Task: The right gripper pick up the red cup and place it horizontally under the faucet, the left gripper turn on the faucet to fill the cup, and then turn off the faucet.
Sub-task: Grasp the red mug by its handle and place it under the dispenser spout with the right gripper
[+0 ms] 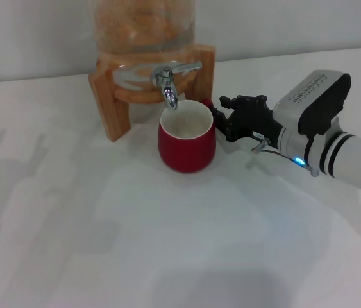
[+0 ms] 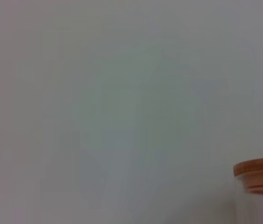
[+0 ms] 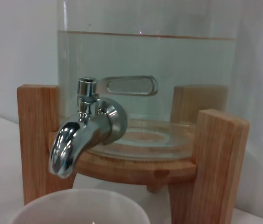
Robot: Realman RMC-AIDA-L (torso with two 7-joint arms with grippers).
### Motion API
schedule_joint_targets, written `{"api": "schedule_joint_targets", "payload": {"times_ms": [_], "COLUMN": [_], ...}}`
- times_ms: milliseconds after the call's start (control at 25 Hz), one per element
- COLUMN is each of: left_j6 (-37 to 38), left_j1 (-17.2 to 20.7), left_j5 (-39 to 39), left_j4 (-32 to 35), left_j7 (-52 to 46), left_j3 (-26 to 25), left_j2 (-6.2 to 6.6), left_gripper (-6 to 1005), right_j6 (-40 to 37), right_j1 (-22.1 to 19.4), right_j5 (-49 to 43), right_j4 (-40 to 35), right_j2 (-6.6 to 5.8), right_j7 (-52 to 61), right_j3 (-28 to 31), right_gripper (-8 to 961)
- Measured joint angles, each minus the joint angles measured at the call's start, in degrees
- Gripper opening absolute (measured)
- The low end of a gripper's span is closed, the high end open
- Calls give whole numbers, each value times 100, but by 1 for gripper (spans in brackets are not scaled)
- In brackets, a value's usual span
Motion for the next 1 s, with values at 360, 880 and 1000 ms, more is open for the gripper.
{"api": "schedule_joint_targets", "payload": {"times_ms": [360,880,1000], "left_j6": [0,0,0], "left_j1": [22,17,18], "left_j5": [-3,-2,-2], "left_j4": [-13,-21,-21], "left_j7": [3,6,4], "left_j3": [-14,-18,-21], "left_j2": [2,2,2], "left_gripper": [832,832,833], "right_j6": [-97,-237,-237], "right_j1": [-103,-297,-314], "right_j5": [1,0,-2], "right_j4": [-1,-11,-11], "right_j2": [-13,-39,-44], "right_j7": [0,0,0], "right_j3": [-28,8,8], "right_gripper": [296,298,298]}}
